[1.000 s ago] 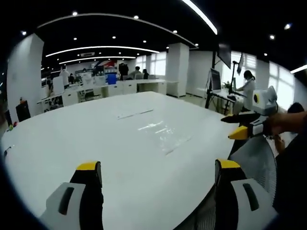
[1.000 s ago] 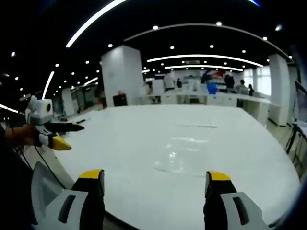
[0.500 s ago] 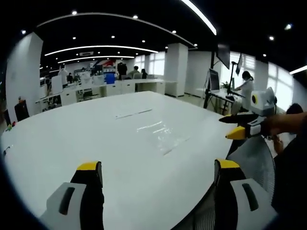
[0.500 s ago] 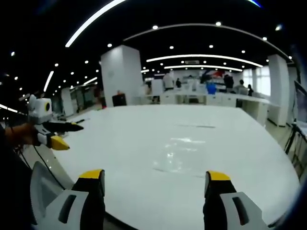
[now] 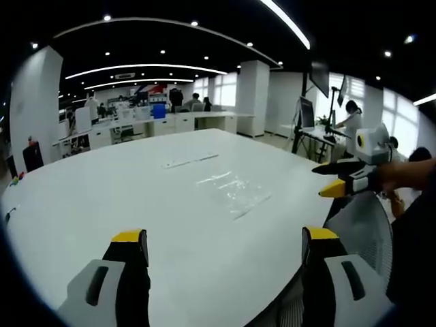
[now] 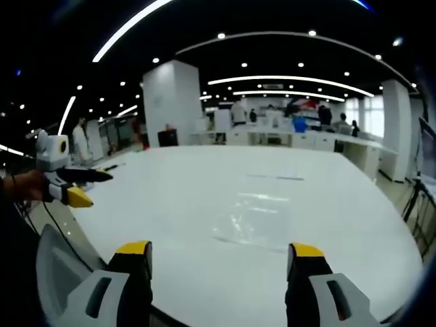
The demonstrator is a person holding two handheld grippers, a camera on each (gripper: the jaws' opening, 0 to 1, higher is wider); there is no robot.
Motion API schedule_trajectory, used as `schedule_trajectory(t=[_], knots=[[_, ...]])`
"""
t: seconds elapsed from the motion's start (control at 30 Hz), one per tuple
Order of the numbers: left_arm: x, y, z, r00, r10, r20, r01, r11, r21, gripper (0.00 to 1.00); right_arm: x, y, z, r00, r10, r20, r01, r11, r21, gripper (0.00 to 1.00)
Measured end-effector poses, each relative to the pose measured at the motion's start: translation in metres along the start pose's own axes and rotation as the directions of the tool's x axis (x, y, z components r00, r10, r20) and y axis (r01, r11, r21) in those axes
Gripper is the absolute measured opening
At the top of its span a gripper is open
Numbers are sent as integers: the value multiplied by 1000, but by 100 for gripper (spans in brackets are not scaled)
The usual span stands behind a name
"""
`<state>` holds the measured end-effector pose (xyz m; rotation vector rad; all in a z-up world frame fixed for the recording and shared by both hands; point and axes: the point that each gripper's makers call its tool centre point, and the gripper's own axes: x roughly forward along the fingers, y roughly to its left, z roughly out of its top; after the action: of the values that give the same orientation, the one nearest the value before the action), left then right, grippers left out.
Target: Open the resealable bag by pulling the two sides of the seal apart until the entire bag opening is separated and visibly accessible.
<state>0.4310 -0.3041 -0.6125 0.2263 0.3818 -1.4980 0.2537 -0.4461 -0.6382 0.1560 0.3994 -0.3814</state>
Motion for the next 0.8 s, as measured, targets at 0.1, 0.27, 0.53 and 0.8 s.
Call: schedule_trajectory(t=[0.1,0.27,0.53,0.8], knots=[[0,0,0,1000,-1,0,1,1000,-1,92,3,-1,1,1000,8,-4,-8,1000,-13,78],[2,-1,-4,1000,-17,-16,17,1000,5,92,12,0,-2,999,34,-31,-35,998,-54,75],[-1,-5,-9,999,-30,-41,31,999,37,92,24,-4,-11,993,71,-93,-83,987,-138,74],[-3,-4,-13,998,-26,-59,29,998,51,92,41,-12,-15,987,85,-136,-115,967,-229,71]])
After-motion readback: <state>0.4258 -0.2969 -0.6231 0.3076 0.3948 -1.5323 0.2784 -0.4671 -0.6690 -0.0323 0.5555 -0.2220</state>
